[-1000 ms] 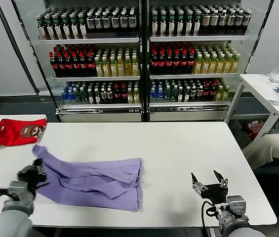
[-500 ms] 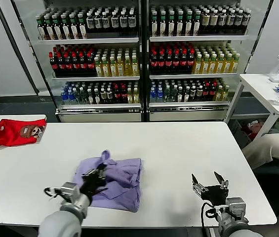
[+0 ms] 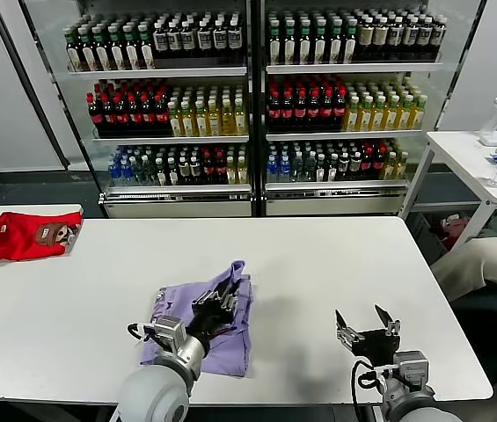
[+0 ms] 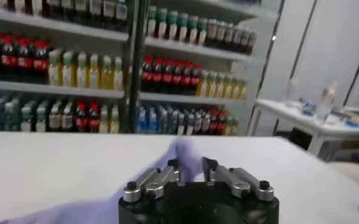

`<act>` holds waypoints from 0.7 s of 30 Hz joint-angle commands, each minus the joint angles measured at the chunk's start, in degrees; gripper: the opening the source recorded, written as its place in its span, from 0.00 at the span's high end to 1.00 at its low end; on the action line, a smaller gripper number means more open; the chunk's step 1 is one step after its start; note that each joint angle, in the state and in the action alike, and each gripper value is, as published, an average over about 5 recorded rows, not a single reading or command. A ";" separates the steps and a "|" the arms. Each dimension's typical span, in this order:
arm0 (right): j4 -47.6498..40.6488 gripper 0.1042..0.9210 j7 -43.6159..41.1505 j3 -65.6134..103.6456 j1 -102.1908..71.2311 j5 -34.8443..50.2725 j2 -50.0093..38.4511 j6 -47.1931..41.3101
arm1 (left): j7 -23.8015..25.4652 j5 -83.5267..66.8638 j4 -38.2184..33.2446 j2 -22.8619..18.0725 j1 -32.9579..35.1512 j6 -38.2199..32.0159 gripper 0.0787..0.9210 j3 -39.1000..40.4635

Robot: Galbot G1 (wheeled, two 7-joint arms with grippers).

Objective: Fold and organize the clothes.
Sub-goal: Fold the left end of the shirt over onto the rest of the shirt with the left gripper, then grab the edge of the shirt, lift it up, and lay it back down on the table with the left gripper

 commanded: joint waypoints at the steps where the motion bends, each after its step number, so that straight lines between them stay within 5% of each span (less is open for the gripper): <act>1: -0.51 0.12 -0.21 -1.24 1.42 -0.13 -0.40 -0.19 | -0.39 -0.46 -6.63 2.43 3.81 -6.24 0.64 -6.27; 8: -0.44 0.12 -0.68 -0.68 1.40 0.09 -0.72 0.02 | -0.84 6.21 5.85 9.54 12.23 -5.78 0.39 -22.61; 15: -0.94 0.12 -0.87 -0.86 1.73 0.21 -1.13 0.13 | -0.75 1.20 9.76 8.08 14.15 -2.52 0.16 -22.78; 21: -1.18 0.12 -0.84 -0.96 2.09 0.46 -1.62 0.13 | 0.81 -4.60 9.51 6.37 12.07 -0.17 0.12 -21.38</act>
